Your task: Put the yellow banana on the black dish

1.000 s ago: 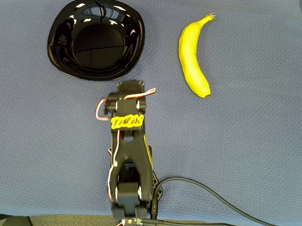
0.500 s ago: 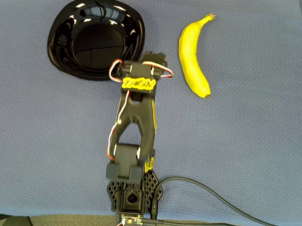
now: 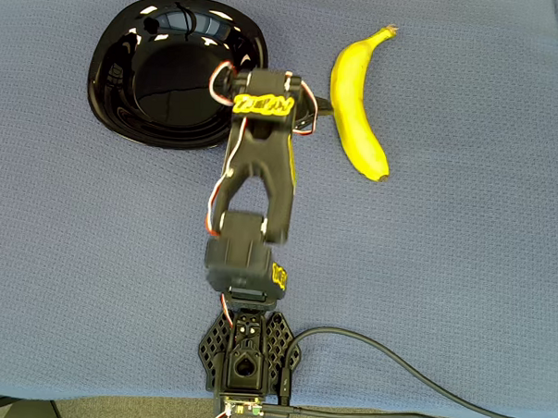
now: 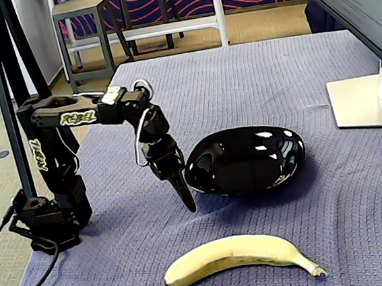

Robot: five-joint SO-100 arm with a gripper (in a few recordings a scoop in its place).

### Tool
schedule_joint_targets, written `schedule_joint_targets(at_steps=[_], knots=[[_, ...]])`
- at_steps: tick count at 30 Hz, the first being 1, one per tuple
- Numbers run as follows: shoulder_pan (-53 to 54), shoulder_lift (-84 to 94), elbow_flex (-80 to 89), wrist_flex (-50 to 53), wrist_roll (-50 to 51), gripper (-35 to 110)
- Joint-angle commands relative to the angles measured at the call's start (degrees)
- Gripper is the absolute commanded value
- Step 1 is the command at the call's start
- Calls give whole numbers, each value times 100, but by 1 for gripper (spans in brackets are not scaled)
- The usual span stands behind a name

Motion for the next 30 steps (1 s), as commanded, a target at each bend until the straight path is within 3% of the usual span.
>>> schedule_joint_targets(at_steps=[1,15,30], knots=[[123,-202,-668,176,396,38],[1415,-1705,-2285,53,325,43],[905,-3199,-4096,747,870,43]])
